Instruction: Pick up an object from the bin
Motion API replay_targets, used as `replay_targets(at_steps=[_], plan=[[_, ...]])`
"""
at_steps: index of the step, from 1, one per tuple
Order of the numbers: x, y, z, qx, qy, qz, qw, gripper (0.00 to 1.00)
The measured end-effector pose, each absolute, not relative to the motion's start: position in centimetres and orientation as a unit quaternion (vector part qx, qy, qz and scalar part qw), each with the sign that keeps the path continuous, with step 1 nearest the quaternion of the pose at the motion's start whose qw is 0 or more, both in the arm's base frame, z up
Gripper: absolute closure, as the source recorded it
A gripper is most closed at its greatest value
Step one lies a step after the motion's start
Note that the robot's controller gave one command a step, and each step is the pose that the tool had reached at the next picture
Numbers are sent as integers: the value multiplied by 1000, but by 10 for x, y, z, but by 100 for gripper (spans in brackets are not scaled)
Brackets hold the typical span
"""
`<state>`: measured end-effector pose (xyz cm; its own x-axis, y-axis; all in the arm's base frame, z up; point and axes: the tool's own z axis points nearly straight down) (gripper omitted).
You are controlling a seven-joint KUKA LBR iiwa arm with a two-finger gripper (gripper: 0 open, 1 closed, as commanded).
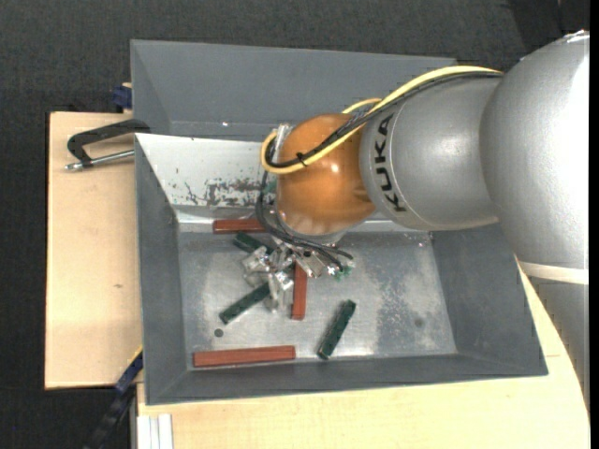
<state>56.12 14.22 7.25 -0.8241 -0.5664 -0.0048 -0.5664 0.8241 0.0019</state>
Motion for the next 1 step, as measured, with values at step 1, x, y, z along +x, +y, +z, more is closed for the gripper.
replay_targets(at_steps=[1], plan=[[573,151,279,-302,953,1,2,100]])
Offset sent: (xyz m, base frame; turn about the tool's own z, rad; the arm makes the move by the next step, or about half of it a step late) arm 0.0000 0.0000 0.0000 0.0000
